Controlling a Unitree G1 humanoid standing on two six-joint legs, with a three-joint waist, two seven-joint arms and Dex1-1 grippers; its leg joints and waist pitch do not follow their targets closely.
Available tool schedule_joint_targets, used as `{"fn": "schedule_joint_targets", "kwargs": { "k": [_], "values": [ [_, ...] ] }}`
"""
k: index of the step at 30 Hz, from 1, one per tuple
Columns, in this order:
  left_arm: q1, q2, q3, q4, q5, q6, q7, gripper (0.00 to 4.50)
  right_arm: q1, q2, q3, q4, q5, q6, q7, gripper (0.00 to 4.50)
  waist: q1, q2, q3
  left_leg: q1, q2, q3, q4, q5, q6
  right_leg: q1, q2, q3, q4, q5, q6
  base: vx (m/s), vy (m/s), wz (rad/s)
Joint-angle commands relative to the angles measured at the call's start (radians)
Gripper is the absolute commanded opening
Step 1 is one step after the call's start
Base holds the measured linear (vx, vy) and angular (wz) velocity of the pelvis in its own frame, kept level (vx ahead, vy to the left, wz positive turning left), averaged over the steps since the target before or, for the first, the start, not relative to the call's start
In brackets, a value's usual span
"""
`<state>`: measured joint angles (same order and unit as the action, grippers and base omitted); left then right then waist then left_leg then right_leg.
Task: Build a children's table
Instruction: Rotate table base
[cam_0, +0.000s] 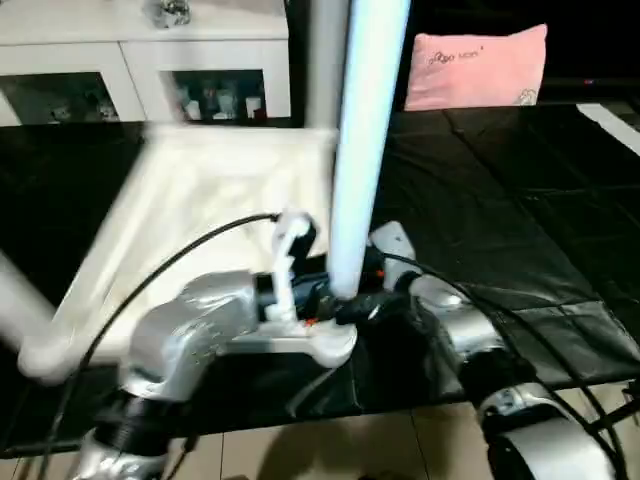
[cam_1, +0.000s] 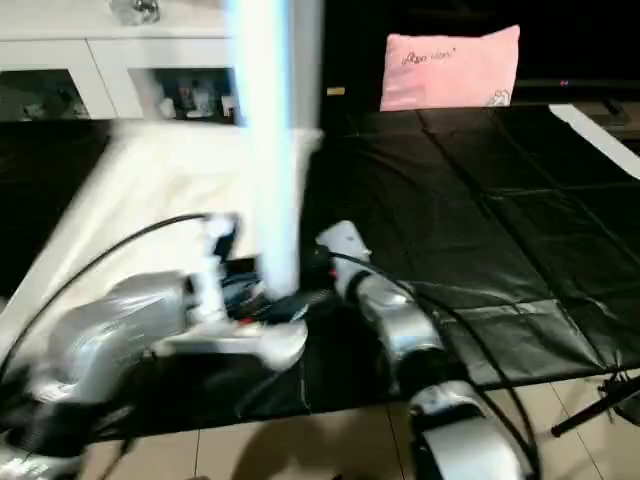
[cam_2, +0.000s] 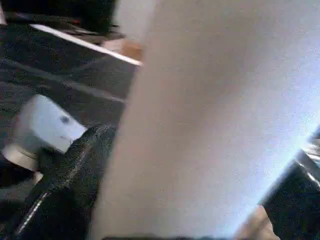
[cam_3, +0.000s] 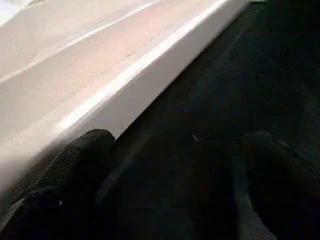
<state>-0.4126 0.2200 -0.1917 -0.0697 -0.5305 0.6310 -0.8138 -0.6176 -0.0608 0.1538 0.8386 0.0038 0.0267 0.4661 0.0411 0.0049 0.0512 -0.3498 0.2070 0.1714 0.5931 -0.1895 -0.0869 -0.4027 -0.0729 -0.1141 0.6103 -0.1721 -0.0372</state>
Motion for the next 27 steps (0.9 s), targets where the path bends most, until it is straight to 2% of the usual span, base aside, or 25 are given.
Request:
{"fn": "schedule_joint_targets", "kwargs": {
  "k": [1, 3, 7, 12, 17, 19, 20, 21, 22, 23, 24, 26, 27],
  "values": [
    [-0.025, -0.005, 0.008, 0.026, 0.032, -0.027, 0.026, 4.43, -0.016, 0.014, 0.022, 0.001, -0.001, -0.021, 0.022, 4.50, 0.011, 0.005, -0.061, -0.007, 0.018, -0.007, -0.066, -0.207, 0.022, 0.061, -0.067, 0.059, -0.085, -0.318, -0.131, 0.000, 0.000, 0.00],
    [-0.053, -0.003, 0.045, 0.074, 0.054, -0.074, 0.050, 4.43, 0.000, -0.023, 0.000, 0.019, -0.002, -0.030, 0.015, 4.50, 0.017, 0.003, -0.065, -0.004, 0.019, -0.006, -0.065, -0.188, 0.025, 0.061, -0.067, 0.061, -0.080, -0.280, -0.143, 0.000, 0.000, 0.00],
    [-0.062, 0.004, 0.065, 0.084, 0.049, -0.087, 0.048, 4.43, 0.021, -0.053, -0.021, 0.018, 0.003, -0.029, 0.015, 4.50, 0.030, 0.003, -0.065, -0.002, 0.021, -0.004, -0.064, -0.178, 0.027, 0.061, -0.069, 0.062, -0.076, -0.248, -0.156, 0.000, 0.000, 0.00],
    [-0.057, 0.030, 0.076, 0.064, 0.031, -0.093, 0.003, 4.43, 0.062, -0.111, -0.055, 0.019, 0.004, -0.038, 0.018, 4.50, 0.045, 0.003, -0.064, -0.002, 0.019, -0.002, -0.064, -0.188, 0.028, 0.060, -0.070, 0.061, -0.081, -0.295, -0.139, 0.000, 0.000, 0.00],
    [-0.035, 0.079, 0.070, 0.025, 0.020, -0.066, -0.034, 4.43, 0.091, -0.166, -0.075, 0.013, 0.014, -0.041, 0.020, 4.50, 0.049, 0.002, -0.062, 0.000, 0.020, -0.003, -0.066, -0.205, 0.022, 0.058, -0.069, 0.060, -0.083, -0.322, -0.130, 0.000, 0.000, 0.00],
    [-0.001, 0.160, 0.022, -0.020, 0.066, -0.037, -0.066, 4.43, 0.113, -0.199, -0.092, -0.019, 0.023, -0.031, 0.036, 4.50, 0.048, -0.003, -0.062, 0.000, 0.021, -0.002, -0.066, -0.203, 0.024, 0.057, -0.068, 0.061, -0.082, -0.315, -0.131, 0.000, 0.000, 0.00],
    [0.012, 0.190, 0.002, -0.033, 0.088, -0.031, -0.077, 4.43, 0.122, -0.210, -0.098, -0.035, 0.026, -0.025, 0.046, 4.50, 0.050, -0.001, -0.063, -0.001, 0.022, -0.004, -0.066, -0.194, 0.030, 0.058, -0.066, 0.061, -0.078, -0.302, -0.127, 0.000, 0.000, 0.00],
    [0.035, 0.246, -0.036, -0.051, 0.133, -0.023, -0.093, 4.43, 0.138, -0.232, -0.109, -0.067, 0.035, -0.015, 0.068, 4.50, 0.049, -0.004, -0.062, -0.001, 0.022, -0.004, -0.067, -0.194, 0.034, 0.057, -0.064, 0.061, -0.077, -0.303, -0.124, 0.000, 0.000, 0.00],
    [0.050, 0.279, -0.060, -0.056, 0.167, -0.029, -0.098, 4.43, 0.149, -0.245, -0.114, -0.093, 0.043, -0.007, 0.088, 4.50, 0.048, -0.003, -0.062, -0.001, 0.021, -0.003, -0.067, -0.190, 0.036, 0.058, -0.064, 0.061, -0.077, -0.304, -0.121, 0.000, 0.000, 0.00],
    [0.050, 0.279, -0.060, -0.056, 0.167, -0.029, -0.098, 4.43, 0.149, -0.245, -0.114, -0.093, 0.043, -0.007, 0.088, 4.50, 0.049, -0.004, -0.061, -0.002, 0.020, -0.003, -0.066, -0.188, 0.038, 0.056, -0.064, 0.062, -0.078, -0.310, -0.120, 0.000, 0.000, 0.00],
    [0.071, 0.326, -0.088, -0.070, 0.199, -0.008, -0.097, 4.43, 0.172, -0.271, -0.116, -0.147, 0.056, 0.005, 0.132, 4.50, 0.047, -0.004, -0.060, -0.003, 0.019, -0.002, -0.066, -0.188, 0.038, 0.056, -0.064, 0.061, -0.081, -0.320, -0.118, 0.000, 0.000, 0.00],
    [0.088, 0.365, -0.111, -0.091, 0.215, 0.027, -0.094, 4.43, 0.196, -0.297, -0.112, -0.204, 0.070, 0.018, 0.179, 4.50, 0.049, -0.006, -0.058, -0.002, 0.020, -0.002, -0.066, -0.201, 0.038, 0.056, -0.065, 0.060, -0.083, -0.350, -0.107, 0.000, 0.000, 0.00],
    [0.097, 0.390, -0.128, -0.111, 0.223, 0.052, -0.091, 4.17, 0.212, -0.315, -0.108, -0.242, 0.083, 0.030, 0.212, 4.50, 0.049, -0.008, -0.057, -0.003, 0.019, -0.002, -0.067, -0.207, 0.039, 0.057, -0.065, 0.060, -0.086, -0.372, -0.101, 0.000, 0.000, 0.00]
  ]
}}
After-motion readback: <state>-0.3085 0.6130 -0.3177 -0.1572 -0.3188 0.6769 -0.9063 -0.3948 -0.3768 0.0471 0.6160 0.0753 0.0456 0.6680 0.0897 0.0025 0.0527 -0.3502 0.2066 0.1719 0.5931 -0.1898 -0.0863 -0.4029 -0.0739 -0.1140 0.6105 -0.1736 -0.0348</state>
